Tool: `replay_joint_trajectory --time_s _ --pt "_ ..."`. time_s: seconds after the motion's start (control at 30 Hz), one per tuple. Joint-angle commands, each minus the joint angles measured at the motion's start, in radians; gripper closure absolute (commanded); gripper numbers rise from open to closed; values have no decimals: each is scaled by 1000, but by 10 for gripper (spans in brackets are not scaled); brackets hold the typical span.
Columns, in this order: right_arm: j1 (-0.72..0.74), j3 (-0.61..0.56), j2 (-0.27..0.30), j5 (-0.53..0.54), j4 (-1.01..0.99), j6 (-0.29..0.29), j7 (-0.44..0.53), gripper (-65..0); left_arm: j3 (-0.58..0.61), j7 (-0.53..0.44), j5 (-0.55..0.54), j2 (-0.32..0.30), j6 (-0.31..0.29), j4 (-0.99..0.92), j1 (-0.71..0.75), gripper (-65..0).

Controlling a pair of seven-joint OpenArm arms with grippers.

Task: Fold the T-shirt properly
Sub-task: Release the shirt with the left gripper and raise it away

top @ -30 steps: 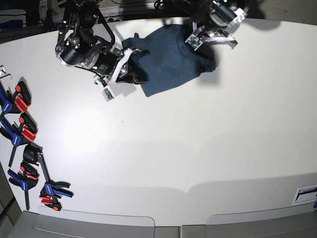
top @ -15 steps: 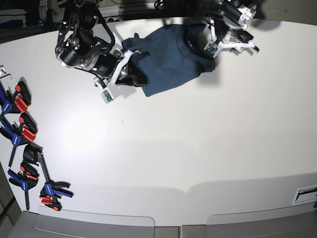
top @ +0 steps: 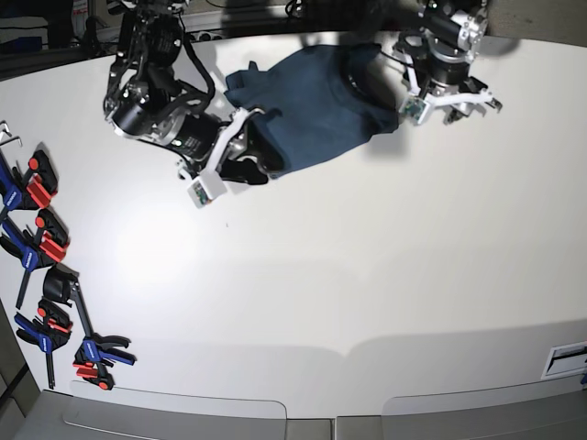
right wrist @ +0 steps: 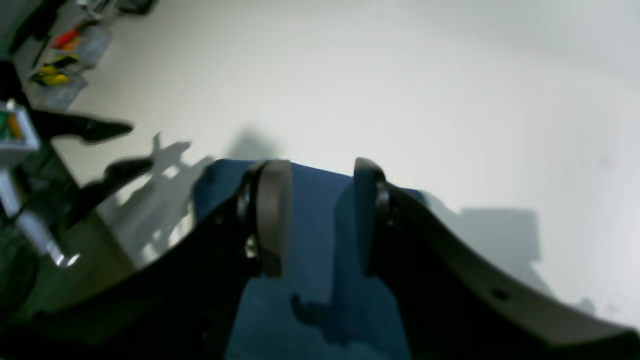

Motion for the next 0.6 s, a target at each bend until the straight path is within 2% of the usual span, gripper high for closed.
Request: replay_joint_trajectory --time_s 0.0,0.2,0.27,0.33,0.43,0.57 --pt "11 -17 5 26 18 6 20 -195 -18 -22 5 -6 13 20 0 -262" --pt "11 -192 5 24 18 6 20 -177 -130 -24 -104 -6 13 20 1 -262" --pt "12 -256 5 -2 18 6 21 -108 -159 -24 -138 -6 12 20 1 -262" --pt "16 -320 5 -86 18 6 22 0 -180 -26 -164 -6 12 20 1 -262" --pt "28 -399 6 -196 18 6 31 0 -192 -34 -176 -6 12 20 1 -262" --pt "28 -451 5 -269 18 6 77 0 -192 -51 -201 -6 12 20 1 -262"
